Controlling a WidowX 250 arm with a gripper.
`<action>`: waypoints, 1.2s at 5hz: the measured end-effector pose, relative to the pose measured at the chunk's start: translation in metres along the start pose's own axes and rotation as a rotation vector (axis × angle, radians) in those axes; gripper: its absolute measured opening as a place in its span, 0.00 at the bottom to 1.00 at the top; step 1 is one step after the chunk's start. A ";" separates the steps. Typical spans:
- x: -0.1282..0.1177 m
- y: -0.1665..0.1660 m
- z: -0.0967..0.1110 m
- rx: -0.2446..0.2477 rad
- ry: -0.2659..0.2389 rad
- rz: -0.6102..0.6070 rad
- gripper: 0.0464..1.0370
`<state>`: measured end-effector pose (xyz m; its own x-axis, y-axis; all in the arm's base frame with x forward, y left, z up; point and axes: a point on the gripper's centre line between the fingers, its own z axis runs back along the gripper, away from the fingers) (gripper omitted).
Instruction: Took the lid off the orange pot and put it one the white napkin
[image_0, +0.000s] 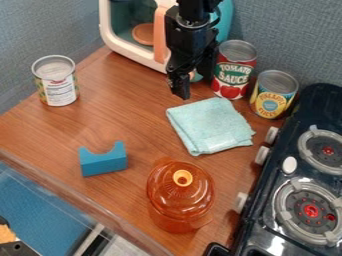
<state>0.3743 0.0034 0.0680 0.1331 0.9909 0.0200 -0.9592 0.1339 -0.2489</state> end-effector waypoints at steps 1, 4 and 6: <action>-0.001 0.008 -0.011 0.039 0.007 0.012 0.96; -0.030 0.062 0.025 0.025 -0.029 0.112 0.96; -0.062 0.101 0.033 0.051 -0.036 0.060 0.96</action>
<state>0.2607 -0.0441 0.0736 0.0674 0.9969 0.0413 -0.9767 0.0743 -0.2014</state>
